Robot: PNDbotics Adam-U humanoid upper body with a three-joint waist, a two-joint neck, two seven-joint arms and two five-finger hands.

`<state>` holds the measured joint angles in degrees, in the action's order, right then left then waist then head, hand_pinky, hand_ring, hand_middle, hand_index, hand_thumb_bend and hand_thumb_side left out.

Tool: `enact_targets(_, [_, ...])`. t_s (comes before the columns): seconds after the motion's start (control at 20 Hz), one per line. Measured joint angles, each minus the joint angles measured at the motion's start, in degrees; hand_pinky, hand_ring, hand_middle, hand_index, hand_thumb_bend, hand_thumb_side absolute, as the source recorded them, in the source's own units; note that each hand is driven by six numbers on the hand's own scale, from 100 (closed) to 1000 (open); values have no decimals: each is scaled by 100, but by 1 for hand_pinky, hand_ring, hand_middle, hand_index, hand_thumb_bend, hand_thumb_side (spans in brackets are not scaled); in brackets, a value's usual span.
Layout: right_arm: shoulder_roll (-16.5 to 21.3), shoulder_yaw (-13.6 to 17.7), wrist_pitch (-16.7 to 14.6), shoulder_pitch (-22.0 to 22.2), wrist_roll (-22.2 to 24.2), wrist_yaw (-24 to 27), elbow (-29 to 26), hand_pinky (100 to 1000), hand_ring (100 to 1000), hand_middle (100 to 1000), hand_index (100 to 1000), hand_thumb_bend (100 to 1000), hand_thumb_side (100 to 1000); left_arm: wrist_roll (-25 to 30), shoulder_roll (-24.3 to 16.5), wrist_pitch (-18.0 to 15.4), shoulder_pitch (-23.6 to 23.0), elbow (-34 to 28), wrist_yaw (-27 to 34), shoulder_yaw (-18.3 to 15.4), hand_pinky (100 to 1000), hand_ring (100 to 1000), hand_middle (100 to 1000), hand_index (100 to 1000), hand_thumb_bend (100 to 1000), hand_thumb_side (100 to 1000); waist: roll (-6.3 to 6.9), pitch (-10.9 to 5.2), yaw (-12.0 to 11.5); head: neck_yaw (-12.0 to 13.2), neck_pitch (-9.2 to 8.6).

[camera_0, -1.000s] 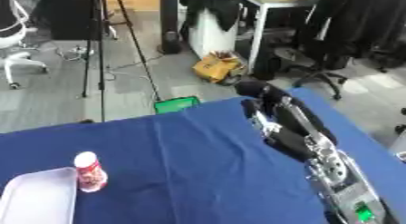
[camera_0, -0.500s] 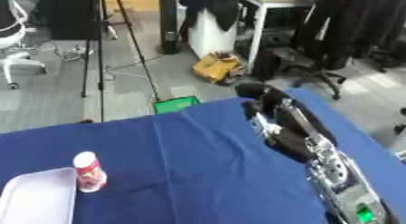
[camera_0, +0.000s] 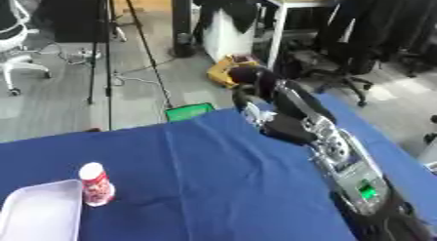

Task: Pick up objects on the table and place them in the box.

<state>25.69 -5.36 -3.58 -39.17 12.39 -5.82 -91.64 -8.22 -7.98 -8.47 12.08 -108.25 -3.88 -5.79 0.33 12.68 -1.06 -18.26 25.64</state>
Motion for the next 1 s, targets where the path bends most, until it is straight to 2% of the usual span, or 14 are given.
enact_targets(0.3, [-209,-404,-438,-785,590,-441,1372,862,940,891,935,308,485,77,0,3,2,14,2,55,657,695,808,929,520,817,0,0,-176,-117,3])
enact_targets(0.65, [-938,-493,-734,-1549,937,-1229,2982,864,961,898,940,345,473,161,1,-3,16,16,31,136,655,687,805,932,526,805,0,5,-493,-275,11])
enact_targets(0.8, [-1203,-483,-876,-1759,919,-1582,3423,866,971,900,940,350,471,169,1,-7,54,16,59,157,655,688,806,933,526,800,0,5,-599,-337,24])
enact_targets(0.85, [-1277,-473,-924,-1806,904,-1690,3527,881,997,908,942,361,466,169,1,-8,59,16,68,171,654,689,807,934,525,796,0,5,-630,-358,25])
enact_targets(1.0, [-1457,-455,-1036,-1914,862,-1994,3749,914,1000,914,943,372,463,151,3,-14,76,17,103,182,654,688,806,933,524,796,0,5,-759,-416,27])
